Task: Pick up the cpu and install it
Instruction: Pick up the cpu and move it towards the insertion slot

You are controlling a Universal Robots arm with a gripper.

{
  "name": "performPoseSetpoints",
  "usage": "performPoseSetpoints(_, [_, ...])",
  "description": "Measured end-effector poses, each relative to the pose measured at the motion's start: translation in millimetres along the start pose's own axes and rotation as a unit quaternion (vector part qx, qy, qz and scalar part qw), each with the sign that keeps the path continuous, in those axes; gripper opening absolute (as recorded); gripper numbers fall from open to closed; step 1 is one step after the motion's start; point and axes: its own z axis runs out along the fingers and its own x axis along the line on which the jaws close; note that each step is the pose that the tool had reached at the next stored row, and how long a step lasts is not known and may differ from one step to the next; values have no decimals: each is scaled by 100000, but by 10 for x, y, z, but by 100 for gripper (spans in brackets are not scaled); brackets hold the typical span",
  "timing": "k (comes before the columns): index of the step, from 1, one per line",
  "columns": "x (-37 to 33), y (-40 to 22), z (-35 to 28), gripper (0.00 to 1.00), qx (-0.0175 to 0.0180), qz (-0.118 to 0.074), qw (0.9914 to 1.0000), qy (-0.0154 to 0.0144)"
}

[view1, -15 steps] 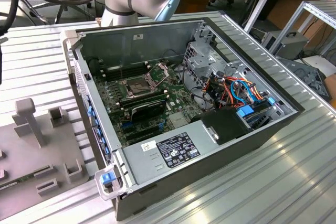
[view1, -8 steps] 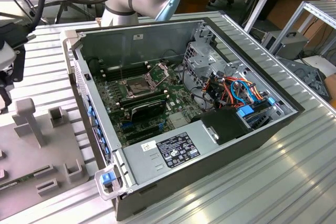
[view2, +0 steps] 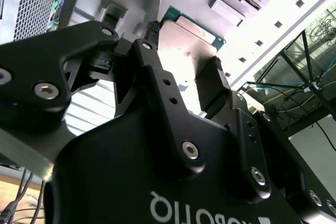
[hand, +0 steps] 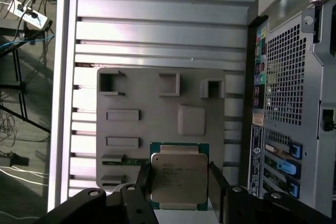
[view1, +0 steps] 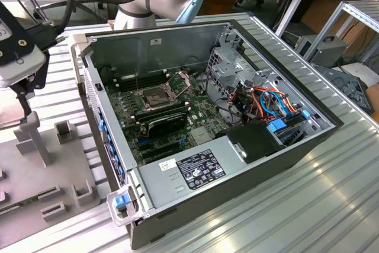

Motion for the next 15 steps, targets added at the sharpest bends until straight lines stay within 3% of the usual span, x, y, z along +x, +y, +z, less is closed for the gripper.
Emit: performPoseSetpoints(15, [-506,-26,-12,53,6,2,100000,5])
